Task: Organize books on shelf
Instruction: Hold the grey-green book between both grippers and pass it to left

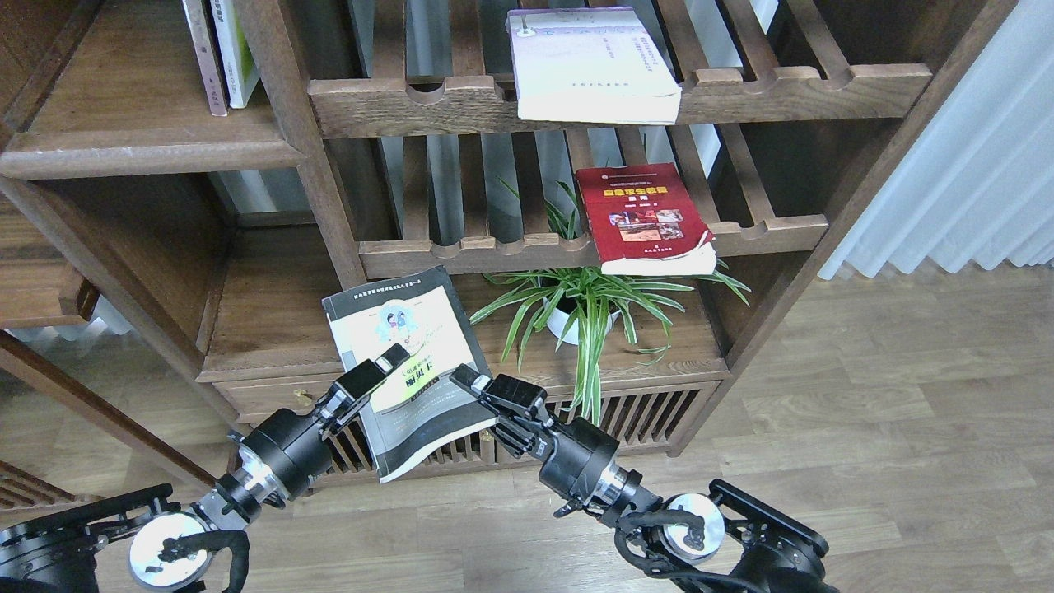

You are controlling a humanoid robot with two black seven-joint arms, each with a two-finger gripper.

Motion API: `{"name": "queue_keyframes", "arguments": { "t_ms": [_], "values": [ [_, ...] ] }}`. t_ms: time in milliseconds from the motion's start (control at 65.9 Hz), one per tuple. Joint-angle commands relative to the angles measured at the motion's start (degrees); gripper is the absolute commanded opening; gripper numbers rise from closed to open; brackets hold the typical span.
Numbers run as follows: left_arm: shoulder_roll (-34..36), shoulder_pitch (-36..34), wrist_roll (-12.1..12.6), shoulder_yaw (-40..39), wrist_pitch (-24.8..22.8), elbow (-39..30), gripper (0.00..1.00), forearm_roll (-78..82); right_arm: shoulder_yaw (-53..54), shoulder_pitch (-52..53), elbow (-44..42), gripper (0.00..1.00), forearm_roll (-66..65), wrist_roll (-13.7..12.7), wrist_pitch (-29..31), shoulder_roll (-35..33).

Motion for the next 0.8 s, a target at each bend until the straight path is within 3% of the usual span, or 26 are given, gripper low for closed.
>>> {"name": "queue_keyframes", "arguments": {
  "t_ms": [0, 91, 152, 304, 319, 364, 455, 789],
  "values": [
    [0.0, -0.1, 0.0, 0.0, 0.0, -0.1, 0.06, 1.4, 0.1, 0.0, 0.0, 0.10, 0.0, 0.1, 0.0, 0.1],
    [0.3, 0.0, 0.0, 0.0, 0.0, -0.1, 0.06, 1.9, 0.1, -0.1, 0.1, 0.25, 0.0, 0.2, 0.0, 0.1],
    [0.5, 0.1, 0.0, 0.0, 0.0, 0.0, 0.06, 1.9, 0.1, 0.0, 0.1, 0.45, -0.1, 0.6, 0.0, 0.1],
    [0.5, 0.3, 0.0, 0.0, 0.0, 0.0, 0.06, 1.9, 0.0, -0.4, 0.1, 0.59, -0.3, 0.8, 0.0, 0.1],
    [0.6, 0.3, 0.0, 0.0, 0.0, 0.0, 0.06, 1.9, 0.0, -0.4, 0.1, 0.68, -0.8, 0.8, 0.0, 0.1],
    [0.6, 0.3, 0.0, 0.0, 0.0, 0.0, 0.06, 1.9, 0.0, -0.5, 0.1, 0.75, -1.7, 0.8, 0.0, 0.1],
    [0.7, 0.4, 0.0, 0.0, 0.0, 0.0, 0.06, 1.9, 0.3, -0.7, 0.1, 0.82, -3.2, 0.9, 0.0, 0.0],
    [0.7, 0.4, 0.0, -1.5, 0.0, -0.3, 0.05, 2.0, 3.5, -1.9, -1.1, 0.92, -3.9, 2.4, -0.1, -1.4]
  ]
}}
